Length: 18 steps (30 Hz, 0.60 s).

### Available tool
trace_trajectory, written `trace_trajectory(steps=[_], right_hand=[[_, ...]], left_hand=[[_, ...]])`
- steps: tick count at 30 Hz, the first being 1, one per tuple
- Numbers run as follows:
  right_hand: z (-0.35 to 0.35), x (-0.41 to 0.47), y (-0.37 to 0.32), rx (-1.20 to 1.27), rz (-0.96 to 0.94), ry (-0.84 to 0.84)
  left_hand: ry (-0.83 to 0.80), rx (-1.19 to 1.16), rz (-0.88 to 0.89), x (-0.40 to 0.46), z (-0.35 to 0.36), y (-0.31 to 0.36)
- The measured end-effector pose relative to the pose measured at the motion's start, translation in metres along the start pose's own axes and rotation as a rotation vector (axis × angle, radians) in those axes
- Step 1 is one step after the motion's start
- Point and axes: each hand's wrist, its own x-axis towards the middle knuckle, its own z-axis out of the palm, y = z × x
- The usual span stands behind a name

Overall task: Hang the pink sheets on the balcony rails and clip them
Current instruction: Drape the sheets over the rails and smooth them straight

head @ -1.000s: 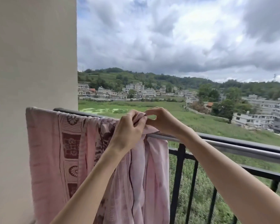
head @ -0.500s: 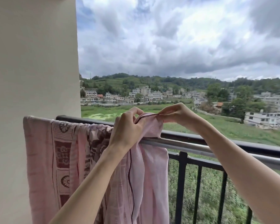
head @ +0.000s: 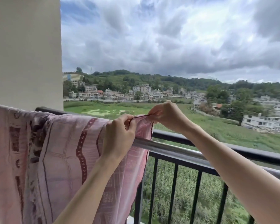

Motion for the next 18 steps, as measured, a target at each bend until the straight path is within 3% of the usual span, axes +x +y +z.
trace_trajectory(steps=[8, 12, 15, 18], right_hand=[[-0.007, -0.034, 0.047, 0.085, 0.056, -0.073], [-0.024, -0.044, 0.092, 0.350, 0.199, -0.067], [-0.017, -0.054, 0.083, 0.514, 0.261, -0.048], [-0.009, -0.058, 0.075, 0.297, 0.209, 0.038]], left_hand=[[0.061, -0.090, -0.010, -0.008, 0.038, 0.024], [0.008, -0.253, -0.061, -0.004, 0.086, 0.042], [-0.021, -0.343, -0.091, -0.012, 0.073, 0.038], [-0.040, -0.285, -0.054, -0.018, 0.068, 0.033]])
